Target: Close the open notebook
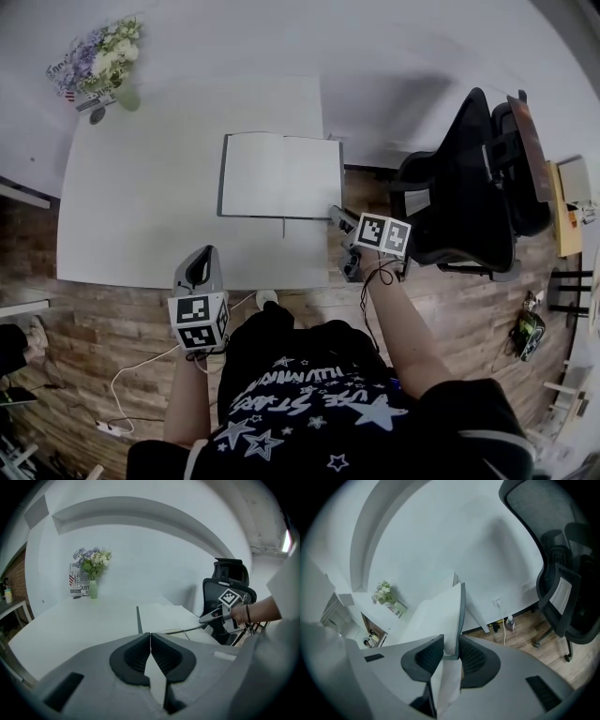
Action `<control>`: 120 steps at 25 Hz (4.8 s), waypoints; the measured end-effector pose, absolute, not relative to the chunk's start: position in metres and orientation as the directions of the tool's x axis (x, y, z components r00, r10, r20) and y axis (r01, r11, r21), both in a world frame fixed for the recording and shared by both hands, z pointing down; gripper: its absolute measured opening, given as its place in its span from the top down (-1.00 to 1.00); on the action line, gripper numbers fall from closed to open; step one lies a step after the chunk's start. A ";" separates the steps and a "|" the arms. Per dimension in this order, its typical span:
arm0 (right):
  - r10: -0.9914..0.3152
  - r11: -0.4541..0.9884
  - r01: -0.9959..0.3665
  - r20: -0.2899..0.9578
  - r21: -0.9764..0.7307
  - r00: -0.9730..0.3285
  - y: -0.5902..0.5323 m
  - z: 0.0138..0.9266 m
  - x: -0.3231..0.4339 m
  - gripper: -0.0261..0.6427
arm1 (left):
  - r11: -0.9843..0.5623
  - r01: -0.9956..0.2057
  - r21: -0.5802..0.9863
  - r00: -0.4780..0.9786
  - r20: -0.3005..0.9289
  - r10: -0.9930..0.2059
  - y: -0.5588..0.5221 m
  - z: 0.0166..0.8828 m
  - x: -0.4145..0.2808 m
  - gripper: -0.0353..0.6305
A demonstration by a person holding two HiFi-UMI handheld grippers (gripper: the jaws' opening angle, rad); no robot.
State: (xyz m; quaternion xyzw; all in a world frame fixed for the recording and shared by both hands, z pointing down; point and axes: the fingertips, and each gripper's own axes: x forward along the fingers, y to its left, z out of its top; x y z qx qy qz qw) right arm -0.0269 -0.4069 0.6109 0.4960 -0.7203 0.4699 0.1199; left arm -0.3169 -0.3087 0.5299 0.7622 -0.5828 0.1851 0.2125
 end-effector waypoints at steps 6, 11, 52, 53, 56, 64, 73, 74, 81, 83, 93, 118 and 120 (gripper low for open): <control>-0.650 0.088 -0.849 0.616 -0.520 -0.445 -0.408 0.580 -0.032 0.75 | -0.241 -0.964 0.110 0.264 0.496 -0.827 -0.314 0.521 -0.316 0.83; -0.670 0.134 -0.851 0.586 -0.508 -0.456 -0.406 0.553 -0.045 0.79 | -0.242 -0.964 0.111 0.265 0.477 -0.838 -0.317 0.515 -0.319 0.83; -0.476 0.684 -0.711 0.640 -0.163 -0.604 -0.412 0.554 -0.291 0.76 | -0.048 -0.989 0.136 0.110 0.495 -0.862 -0.301 0.533 -0.394 0.83; -0.472 0.684 -0.713 0.650 -0.156 -0.595 -0.412 0.559 -0.294 0.75 | -0.040 -0.989 0.139 0.105 0.497 -0.861 -0.300 0.534 -0.395 0.83; -0.462 0.686 -0.715 0.676 -0.137 -0.574 -0.412 0.572 -0.299 0.75 | -0.022 -0.990 0.142 0.092 0.507 -0.857 -0.297 0.537 -0.400 0.83; -0.397 0.697 -0.687 0.687 -0.207 -0.609 -0.405 0.586 -0.310 0.54 | 0.002 -0.990 0.140 0.069 0.501 -0.863 -0.297 0.532 -0.396 0.83; -0.402 0.680 -0.679 0.635 -0.277 -0.660 -0.392 0.559 -0.282 0.43 | -0.020 -0.994 0.106 0.069 0.486 -0.871 -0.284 0.512 -0.372 0.83; -0.409 0.676 -0.682 0.627 -0.280 -0.663 -0.389 0.554 -0.276 0.43 | -0.023 -0.995 0.102 0.070 0.484 -0.873 -0.281 0.509 -0.368 0.83; -0.466 0.669 -0.691 0.571 -0.273 -0.676 -0.364 0.514 -0.224 0.54 | -0.046 -0.995 0.094 0.084 0.461 -0.883 -0.254 0.486 -0.336 0.83; -0.476 0.679 -0.687 0.557 -0.260 -0.681 -0.355 0.503 -0.206 0.57 | -0.053 -0.994 0.090 0.089 0.454 -0.887 -0.246 0.481 -0.323 0.83; -0.574 0.668 -0.715 0.467 -0.208 -0.672 -0.307 0.467 -0.111 0.91 | -0.068 -0.995 0.067 0.090 0.407 -0.909 -0.196 0.464 -0.243 0.83; -0.543 0.723 -0.660 0.426 -0.201 -0.724 -0.120 0.472 0.088 0.92 | 0.029 -0.999 0.027 -0.013 0.452 -0.892 0.037 0.480 -0.062 0.83; -0.534 0.730 -0.653 0.429 -0.201 -0.729 -0.109 0.477 0.093 0.92 | 0.032 -0.999 0.018 -0.020 0.468 -0.883 0.054 0.485 -0.057 0.83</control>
